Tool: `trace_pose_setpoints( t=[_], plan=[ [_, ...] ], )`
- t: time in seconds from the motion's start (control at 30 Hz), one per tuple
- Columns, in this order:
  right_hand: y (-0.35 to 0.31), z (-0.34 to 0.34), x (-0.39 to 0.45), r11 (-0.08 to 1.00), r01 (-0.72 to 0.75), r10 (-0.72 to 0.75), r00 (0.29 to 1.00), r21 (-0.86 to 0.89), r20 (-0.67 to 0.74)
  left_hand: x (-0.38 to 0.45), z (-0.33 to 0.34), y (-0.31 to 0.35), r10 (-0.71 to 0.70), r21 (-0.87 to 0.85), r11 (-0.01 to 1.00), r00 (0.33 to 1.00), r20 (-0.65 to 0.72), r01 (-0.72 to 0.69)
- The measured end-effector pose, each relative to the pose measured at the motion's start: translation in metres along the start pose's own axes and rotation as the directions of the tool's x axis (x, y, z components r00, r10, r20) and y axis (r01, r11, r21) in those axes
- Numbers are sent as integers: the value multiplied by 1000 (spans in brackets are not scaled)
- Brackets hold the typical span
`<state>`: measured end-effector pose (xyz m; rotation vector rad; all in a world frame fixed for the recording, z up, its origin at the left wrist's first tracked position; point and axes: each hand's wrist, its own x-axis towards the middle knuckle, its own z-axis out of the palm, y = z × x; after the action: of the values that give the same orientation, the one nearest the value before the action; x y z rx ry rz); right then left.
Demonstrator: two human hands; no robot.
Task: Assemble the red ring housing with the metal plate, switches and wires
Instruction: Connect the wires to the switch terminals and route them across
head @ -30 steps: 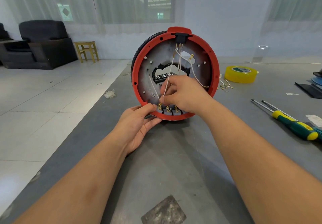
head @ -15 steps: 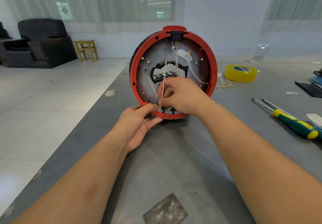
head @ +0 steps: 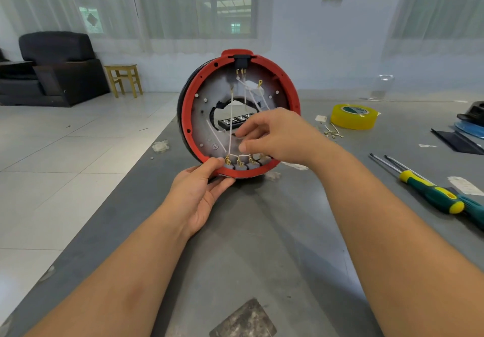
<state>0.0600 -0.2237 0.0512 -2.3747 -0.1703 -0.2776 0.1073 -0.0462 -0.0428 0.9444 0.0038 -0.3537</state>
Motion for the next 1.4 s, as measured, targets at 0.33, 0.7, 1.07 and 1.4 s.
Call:
trace_pose_setpoints(
  t=[0.33, 0.7, 1.07, 1.4],
  plan=[
    [115, 1, -3, 911, -407, 356, 862, -73, -361, 2, 3, -3, 90, 19, 996, 995, -49, -90],
    [171, -6, 46, 647, -534, 442, 844, -544, -304, 8, 2, -1, 70, -33, 997, 997, -44, -72],
    [167, -1, 36, 653, -485, 352, 874, -582, -334, 8, 3, -1, 68, -33, 997, 997, -24, -69],
    [115, 23, -54, 806, -7, -87, 988, -592, -129, 2, 3, 0, 75, -3, 997, 997, -36, -75]
  ],
)
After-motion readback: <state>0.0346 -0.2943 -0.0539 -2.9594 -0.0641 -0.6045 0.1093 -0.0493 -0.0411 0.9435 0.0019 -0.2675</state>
